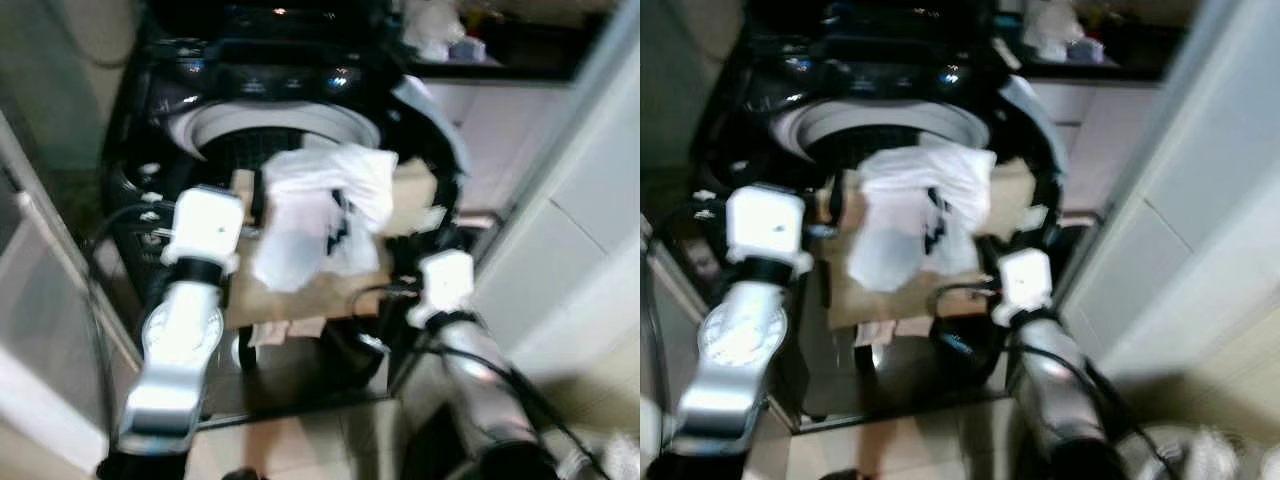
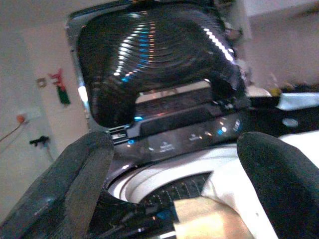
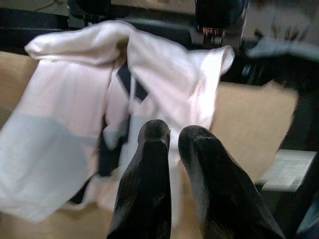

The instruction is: Clothes washing

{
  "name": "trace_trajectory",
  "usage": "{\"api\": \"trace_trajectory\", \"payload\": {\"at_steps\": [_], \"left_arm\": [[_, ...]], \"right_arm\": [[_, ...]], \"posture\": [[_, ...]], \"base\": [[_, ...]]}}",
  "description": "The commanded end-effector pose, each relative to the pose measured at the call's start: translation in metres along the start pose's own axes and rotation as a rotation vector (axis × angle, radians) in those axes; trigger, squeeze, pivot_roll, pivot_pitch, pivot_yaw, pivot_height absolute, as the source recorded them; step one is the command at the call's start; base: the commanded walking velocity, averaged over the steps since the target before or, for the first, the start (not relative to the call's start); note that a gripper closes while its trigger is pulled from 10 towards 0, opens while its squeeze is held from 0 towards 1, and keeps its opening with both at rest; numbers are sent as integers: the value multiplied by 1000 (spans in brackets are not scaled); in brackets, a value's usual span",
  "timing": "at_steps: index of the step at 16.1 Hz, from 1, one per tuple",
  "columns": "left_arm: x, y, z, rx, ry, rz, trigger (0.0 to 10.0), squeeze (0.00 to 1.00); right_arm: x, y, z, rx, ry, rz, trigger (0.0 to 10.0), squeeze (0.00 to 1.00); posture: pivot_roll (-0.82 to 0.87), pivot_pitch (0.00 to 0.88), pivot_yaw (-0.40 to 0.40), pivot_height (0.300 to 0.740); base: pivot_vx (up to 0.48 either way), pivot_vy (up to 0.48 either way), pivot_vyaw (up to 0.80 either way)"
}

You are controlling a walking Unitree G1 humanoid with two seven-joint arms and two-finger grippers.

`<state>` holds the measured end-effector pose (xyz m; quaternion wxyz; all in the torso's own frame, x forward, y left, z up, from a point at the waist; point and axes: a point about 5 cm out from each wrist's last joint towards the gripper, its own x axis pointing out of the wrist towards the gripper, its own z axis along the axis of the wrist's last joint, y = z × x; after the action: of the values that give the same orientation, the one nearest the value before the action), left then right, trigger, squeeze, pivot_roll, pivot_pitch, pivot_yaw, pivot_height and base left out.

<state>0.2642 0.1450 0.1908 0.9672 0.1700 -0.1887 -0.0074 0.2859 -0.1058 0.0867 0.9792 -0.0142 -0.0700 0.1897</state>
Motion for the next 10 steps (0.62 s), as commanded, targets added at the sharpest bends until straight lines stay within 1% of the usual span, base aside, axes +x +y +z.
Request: {"api": "trace_trajectory", "payload": {"at_steps": [1,2,3,4,5,7,9,10], "left_arm": [[-3,0,5,1,0,-36,10000,0],[-5,-1,7,7,3,-57,10000,0],[-6,-1,8,7,1,-59,10000,0],[-7,0,10,7,1,-60,10000,0],[-7,2,10,66,8,-45,10000,0],[-9,8,11,54,16,-24,10000,0],[-12,7,11,41,28,-18,10000,0],[-14,4,10,32,36,-19,10000,0]], "right_arm": [[11,10,-15,11,73,27,10000,0],[22,15,-23,64,128,26,10000,0],[26,18,-26,73,151,31,10000,0],[33,24,-28,84,186,52,10000,0],[43,28,-26,40,196,75,10000,0],[55,28,-17,19,182,78,10000,0],[64,27,-15,21,200,60,10000,0],[70,30,-13,7,217,66,10000,0]], "posture": [[107,58,17,740],[125,66,21,740],[141,73,24,740],[153,78,23,740],[165,87,15,740],[174,83,-1,740],[167,79,-10,740],[168,90,-18,740]], "base": [[0,0,0],[0,0,0],[0,0,0],[0,0,0],[0,0,0],[0,0,0],[0,0,0],[0,0,0]]}}
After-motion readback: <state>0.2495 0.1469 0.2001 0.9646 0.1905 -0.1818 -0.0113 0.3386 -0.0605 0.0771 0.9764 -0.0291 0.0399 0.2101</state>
